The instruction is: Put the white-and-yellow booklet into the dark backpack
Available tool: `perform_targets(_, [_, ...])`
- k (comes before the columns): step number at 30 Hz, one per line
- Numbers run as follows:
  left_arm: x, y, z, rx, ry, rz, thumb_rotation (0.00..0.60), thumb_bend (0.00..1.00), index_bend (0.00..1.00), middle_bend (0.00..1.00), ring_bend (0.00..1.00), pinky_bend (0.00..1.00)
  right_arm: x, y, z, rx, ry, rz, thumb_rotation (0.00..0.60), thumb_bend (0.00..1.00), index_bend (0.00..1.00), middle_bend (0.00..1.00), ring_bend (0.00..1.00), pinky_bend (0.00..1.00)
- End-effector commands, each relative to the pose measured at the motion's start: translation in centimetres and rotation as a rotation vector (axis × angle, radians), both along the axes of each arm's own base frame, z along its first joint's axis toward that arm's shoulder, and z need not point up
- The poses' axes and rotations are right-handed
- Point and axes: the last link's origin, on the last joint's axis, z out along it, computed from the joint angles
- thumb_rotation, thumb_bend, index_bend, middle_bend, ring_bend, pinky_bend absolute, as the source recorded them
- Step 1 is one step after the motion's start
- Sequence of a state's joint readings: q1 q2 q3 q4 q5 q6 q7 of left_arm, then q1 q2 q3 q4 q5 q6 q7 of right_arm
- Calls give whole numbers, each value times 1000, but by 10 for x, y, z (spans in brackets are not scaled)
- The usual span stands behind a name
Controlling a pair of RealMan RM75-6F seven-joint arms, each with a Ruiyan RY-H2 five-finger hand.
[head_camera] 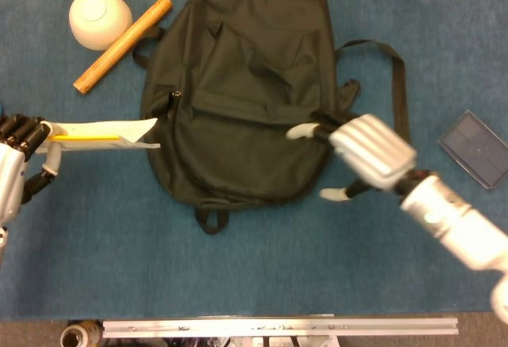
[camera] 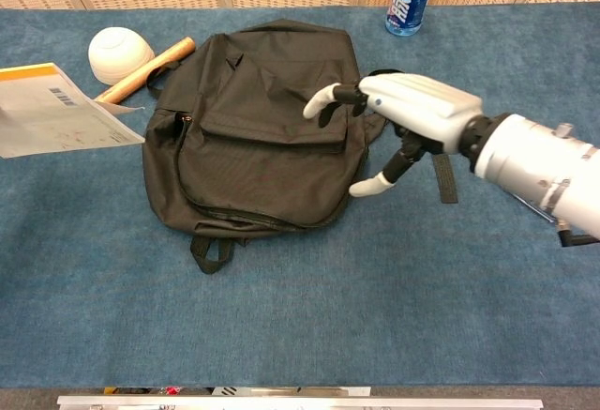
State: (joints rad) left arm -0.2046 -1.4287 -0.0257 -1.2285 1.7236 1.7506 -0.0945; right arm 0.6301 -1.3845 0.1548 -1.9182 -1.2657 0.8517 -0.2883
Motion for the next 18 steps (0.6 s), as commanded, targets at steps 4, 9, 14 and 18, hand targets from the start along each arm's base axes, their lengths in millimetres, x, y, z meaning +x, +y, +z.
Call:
perform_targets(4, [0,-1,-2,-6,4,0,600,325,761,615,505,521,29,-1,-44,11,61,64,600,0,245,318,155,252])
perform_targets(9, [0,-2,-3,-13,8,-2,600,325,761,615,505,520,43,-5,-71,12,73,56,600,0,245,318,155,252])
perform_targets(14, [-3,-3,-2,-15,10,2,600,325,761,615,505,519,58,-10,-91,2,76,52,600,0,245,318,155,252])
perform_targets(18, [-4,-3,-1,-14,6,5,600,324,761,615,505,518,67,-9,-104,13,78,54,600,0,245,318,155,252])
